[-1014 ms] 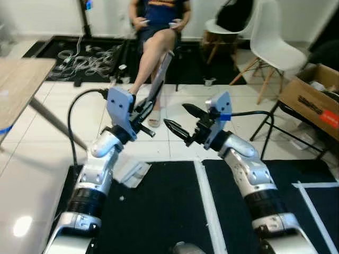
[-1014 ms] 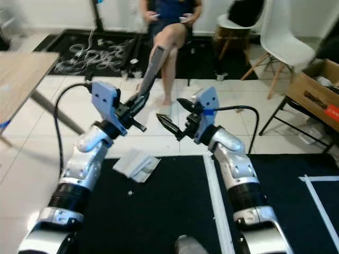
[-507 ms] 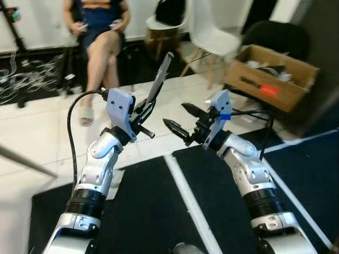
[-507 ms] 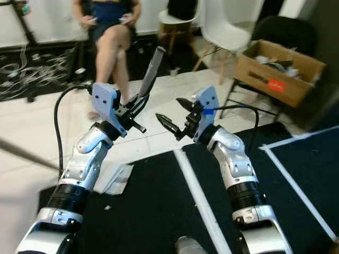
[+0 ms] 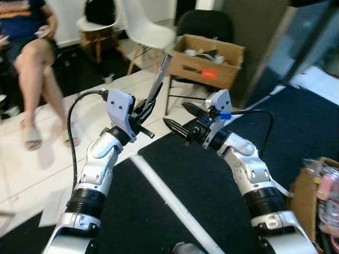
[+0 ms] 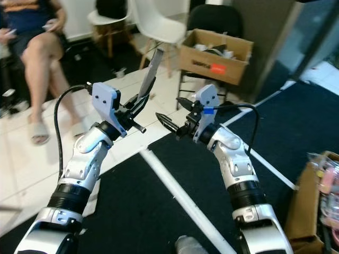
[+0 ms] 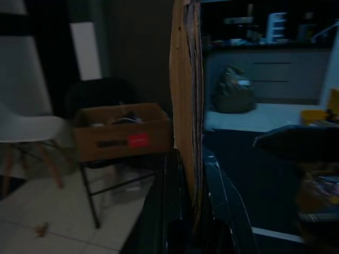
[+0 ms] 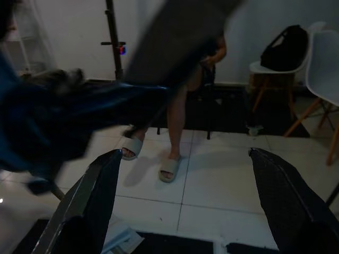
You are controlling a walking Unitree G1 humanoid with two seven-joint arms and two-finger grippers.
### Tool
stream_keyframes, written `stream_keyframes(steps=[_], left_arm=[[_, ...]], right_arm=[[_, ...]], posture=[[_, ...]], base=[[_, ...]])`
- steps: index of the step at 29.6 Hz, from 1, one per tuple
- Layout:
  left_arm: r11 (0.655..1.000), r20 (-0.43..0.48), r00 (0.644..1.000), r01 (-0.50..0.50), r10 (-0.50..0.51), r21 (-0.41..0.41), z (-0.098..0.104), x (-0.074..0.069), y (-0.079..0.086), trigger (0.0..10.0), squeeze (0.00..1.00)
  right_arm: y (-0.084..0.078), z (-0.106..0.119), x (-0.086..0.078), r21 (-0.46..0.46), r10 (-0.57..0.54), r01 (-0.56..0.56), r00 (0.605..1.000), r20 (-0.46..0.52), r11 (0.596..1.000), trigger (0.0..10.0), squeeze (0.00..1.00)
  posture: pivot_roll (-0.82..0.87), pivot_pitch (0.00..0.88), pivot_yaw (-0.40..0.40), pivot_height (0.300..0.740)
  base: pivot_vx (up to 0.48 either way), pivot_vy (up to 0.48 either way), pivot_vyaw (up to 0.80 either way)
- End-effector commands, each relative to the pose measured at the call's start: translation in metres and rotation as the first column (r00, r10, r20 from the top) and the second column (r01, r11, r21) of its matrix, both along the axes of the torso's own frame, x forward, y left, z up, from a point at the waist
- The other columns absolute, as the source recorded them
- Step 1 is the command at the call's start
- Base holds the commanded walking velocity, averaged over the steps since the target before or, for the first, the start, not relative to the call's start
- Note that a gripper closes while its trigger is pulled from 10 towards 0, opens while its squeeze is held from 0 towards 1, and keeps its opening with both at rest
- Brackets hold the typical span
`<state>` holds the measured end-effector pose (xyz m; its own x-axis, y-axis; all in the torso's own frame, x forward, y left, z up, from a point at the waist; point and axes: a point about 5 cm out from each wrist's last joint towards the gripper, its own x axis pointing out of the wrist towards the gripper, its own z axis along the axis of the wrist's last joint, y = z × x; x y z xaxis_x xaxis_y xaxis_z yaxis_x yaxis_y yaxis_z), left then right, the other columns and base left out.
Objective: Picking trash to rubbish bin
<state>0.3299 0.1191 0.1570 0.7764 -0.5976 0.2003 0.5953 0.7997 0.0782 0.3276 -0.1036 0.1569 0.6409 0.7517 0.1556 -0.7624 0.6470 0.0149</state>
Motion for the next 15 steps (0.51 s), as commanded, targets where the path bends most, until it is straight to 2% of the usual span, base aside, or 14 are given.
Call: stream_keyframes(steps=[1, 12, 15], left_arm=[[1.0, -0.004, 1.0, 0.003, -0.003, 0.011, -0.0015, -0.0002, -0.0002, 10.0, 0.0], [1.0, -0.009, 1.0, 0.004, -0.004, 0.025, -0.0029, -0.0002, -0.0008, 10.0, 0.0], [1.0, -0.011, 1.0, 0.006, -0.006, 0.023, -0.003, 0.0, -0.001, 10.0, 0.0]], right_arm=[[-0.004, -0.0025, 0.0001, -0.005, -0.011, 0.011, 1.0, -0.008, 1.0, 10.0, 0.0], [-0.0039, -0.003, -0.0005, -0.007, -0.005, 0.005, 1.0, -0.007, 1.0, 10.0, 0.0], [-0.0039, -0.0023, -0.0007, -0.002, -0.006, 0.006, 1.0, 0.003, 1.0, 10.0, 0.0]], posture=[[-0.01, 0.0, -0.013, 0.74], [-0.01, 0.0, -0.016, 0.74], [-0.01, 0.0, -0.016, 0.74]], base=[[0.0, 0.0, -0.8], [0.0, 0.0, -0.8], [0.0, 0.0, 0.0]])
